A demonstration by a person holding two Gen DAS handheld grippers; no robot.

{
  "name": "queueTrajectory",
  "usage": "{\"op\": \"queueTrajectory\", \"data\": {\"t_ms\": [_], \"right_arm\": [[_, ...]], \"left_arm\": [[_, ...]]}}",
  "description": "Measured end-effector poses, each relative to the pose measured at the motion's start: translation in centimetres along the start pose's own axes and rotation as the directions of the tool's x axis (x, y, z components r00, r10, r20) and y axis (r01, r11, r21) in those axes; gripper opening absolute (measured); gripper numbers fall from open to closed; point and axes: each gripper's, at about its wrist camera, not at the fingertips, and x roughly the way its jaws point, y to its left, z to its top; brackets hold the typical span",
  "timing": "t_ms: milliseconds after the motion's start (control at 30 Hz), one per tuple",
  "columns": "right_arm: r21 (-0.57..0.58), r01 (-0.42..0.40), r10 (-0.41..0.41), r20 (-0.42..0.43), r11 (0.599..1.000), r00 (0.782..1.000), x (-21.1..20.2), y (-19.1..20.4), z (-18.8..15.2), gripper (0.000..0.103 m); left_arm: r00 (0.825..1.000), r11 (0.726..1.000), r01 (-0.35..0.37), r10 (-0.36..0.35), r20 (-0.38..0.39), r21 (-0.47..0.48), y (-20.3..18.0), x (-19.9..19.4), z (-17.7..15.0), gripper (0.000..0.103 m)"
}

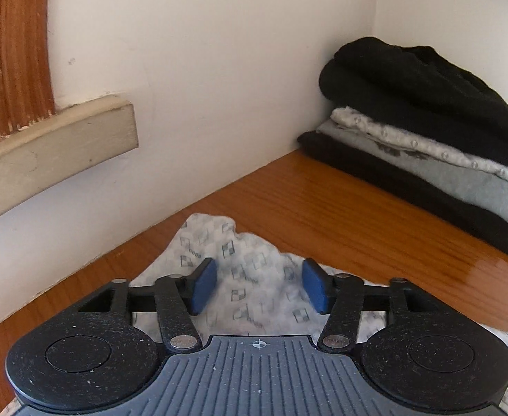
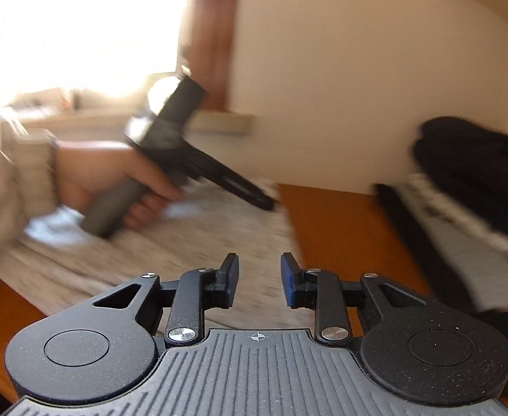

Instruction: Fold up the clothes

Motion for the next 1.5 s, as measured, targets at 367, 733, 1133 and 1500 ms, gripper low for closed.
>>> {"op": "queueTrajectory", "data": {"t_ms": [367,733,1133,1500], "right_arm": [[0.011,-0.214,0.214,-0.094,0.977,0.972,2.9,7.2,-0.3,0.03],[-0.032,-0.248,0.247,-0.019,0.968,0.969,3.9,14.0,1.0,0.071],[-0.126,-0.245,0.239,-0.062,0.961,0.969,6.3,21.4,2.3,0.103],[-0.166,-0.238,0.216,-0.143,0.957,0.966,6.7,24.6,0.7,0.103]], "left_arm": [[0.996,0.995,-0.059,0.064,0.067,-0.078,6.1,-14.7,-2.1,0.088],[0.979,0.96,-0.124,0.159,0.126,-0.251,18.5,-25.7,-10.4,0.103],[0.977,0.942,0.039,0.035,0.21,-0.335,24.2,-25.6,-15.5,0.103],[0.969,0.895,0.029,0.084,0.233,-0.445,26.7,-26.8,-16.6,0.103]]}}
